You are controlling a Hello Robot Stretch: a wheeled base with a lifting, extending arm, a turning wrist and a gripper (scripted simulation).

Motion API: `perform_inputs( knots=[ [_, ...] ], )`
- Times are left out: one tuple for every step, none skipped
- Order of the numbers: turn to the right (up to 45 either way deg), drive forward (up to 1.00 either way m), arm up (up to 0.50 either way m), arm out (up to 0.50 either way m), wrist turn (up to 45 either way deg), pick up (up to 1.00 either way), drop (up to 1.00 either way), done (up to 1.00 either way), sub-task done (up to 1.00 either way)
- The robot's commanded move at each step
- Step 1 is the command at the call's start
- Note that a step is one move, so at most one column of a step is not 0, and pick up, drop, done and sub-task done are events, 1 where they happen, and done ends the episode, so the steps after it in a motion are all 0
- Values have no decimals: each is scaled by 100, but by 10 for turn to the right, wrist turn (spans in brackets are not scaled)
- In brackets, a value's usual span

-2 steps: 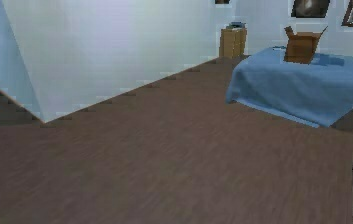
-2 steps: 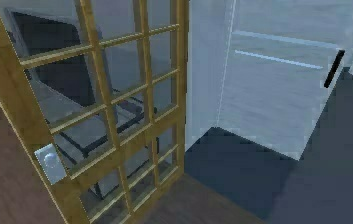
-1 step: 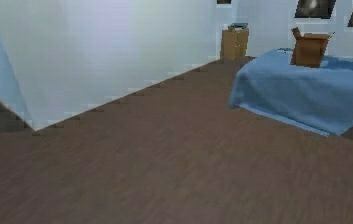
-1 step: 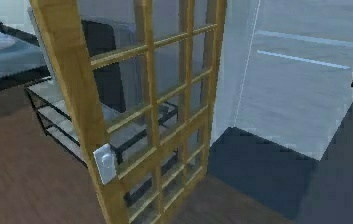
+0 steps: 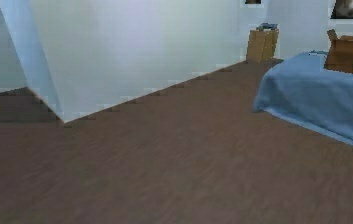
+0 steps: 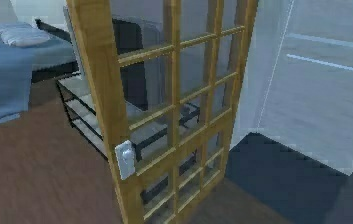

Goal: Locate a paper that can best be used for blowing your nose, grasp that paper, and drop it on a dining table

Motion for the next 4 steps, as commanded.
perform_inputs(
  knots=[
    [0, 30, 0, 0, 0, 0, 0, 0, 0],
    [90, 0, 0, 0, 0, 0, 0, 0, 0],
    [0, 100, 0, 0, 0, 0, 0, 0, 0],
    [30, 0, 0, 0, 0, 0, 0, 0, 0]
  ],
)
